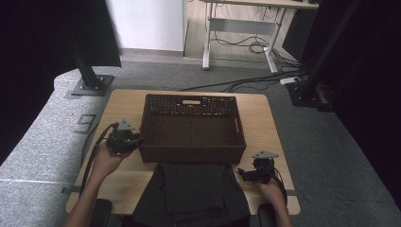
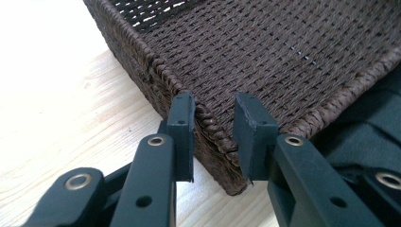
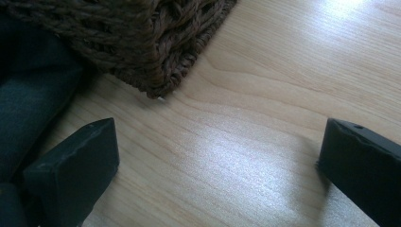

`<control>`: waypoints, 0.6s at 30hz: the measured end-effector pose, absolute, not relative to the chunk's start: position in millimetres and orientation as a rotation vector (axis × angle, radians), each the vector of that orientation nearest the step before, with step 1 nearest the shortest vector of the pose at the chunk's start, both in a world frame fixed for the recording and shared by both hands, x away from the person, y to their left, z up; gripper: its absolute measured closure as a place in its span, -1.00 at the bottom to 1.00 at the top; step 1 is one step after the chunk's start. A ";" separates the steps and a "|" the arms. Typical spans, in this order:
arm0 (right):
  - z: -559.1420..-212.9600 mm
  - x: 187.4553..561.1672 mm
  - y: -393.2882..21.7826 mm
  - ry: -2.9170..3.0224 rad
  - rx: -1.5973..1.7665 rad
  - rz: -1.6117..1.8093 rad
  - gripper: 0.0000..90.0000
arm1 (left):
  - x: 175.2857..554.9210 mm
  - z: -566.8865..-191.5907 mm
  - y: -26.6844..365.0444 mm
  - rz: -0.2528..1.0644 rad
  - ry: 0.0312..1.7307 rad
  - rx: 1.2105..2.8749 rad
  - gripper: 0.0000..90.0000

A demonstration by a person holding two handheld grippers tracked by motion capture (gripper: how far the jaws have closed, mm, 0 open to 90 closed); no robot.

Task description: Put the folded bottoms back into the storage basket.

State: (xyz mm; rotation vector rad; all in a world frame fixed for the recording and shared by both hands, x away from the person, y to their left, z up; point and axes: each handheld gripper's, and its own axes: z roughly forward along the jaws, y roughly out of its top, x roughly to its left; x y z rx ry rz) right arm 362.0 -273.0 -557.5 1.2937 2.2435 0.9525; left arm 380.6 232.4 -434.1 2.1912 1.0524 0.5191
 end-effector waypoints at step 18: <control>-557.5 361.3 -272.6 2.237 1.304 0.952 -1.00 | 374.0 -437.3 244.6 0.432 0.993 2.138 0.52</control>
